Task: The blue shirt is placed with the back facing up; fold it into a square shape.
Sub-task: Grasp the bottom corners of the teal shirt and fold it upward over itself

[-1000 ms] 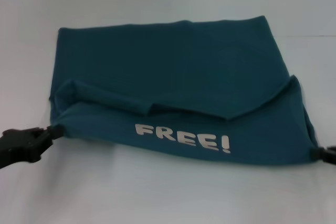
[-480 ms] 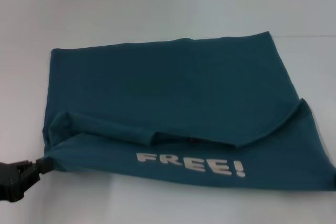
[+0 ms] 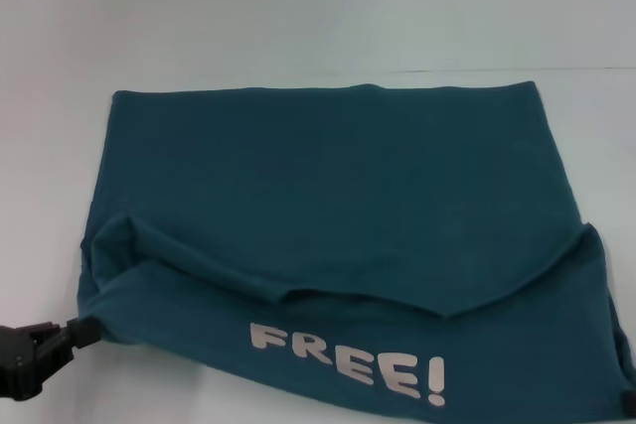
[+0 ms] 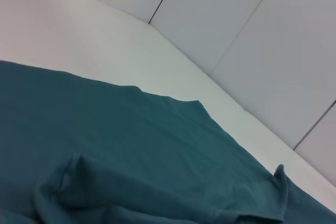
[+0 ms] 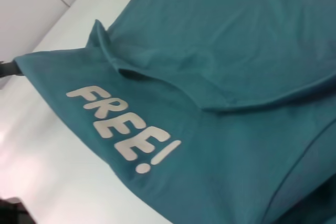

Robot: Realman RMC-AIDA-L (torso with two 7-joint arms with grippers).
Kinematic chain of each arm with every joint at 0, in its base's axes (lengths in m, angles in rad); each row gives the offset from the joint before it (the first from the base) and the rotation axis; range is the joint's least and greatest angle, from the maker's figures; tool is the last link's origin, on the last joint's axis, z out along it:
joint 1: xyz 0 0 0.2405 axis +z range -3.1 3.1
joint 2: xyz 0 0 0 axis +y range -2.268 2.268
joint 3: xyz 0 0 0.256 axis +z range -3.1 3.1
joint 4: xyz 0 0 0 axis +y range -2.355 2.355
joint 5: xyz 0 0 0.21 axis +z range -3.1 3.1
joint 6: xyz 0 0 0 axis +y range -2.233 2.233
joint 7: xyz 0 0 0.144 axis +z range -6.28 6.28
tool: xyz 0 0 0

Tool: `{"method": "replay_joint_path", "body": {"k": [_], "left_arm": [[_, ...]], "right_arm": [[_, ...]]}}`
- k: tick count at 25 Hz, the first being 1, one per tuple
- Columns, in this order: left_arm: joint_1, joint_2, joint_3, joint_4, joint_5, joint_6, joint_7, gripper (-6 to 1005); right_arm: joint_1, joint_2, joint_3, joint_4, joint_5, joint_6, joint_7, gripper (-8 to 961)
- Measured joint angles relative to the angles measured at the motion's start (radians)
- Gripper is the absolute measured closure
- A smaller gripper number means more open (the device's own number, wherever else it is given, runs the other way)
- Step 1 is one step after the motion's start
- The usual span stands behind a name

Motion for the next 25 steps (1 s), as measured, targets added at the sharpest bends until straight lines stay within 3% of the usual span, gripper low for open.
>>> {"method": "replay_joint_path", "body": {"k": [5, 12, 17, 25], "left_arm": [[0.000, 0.003, -0.018, 0.003, 0.007, 0.006, -0.001, 995], [-0.032, 0.007, -0.043, 0.006, 0.013, 0.003, -0.002, 995], [-0.108, 0.015, -0.055, -0.001, 0.012, -0.046, -0.029, 994], [-0.284, 0.029, -0.059, -0.057, 0.000, -0.252, -0.085, 994]], "right_arm": [[-0.014, 0.011, 0.000, 0.000, -0.001, -0.021, -0.004, 943], [0.009, 0.010, 0.007, 0.001, 0.007, -0.014, -0.013, 941], [0.086, -0.010, 0.032, 0.020, 0.006, 0.021, -0.005, 937], [0.235, -0.041, 0.103, 0.094, 0.010, 0.221, 0.021, 932]]}}
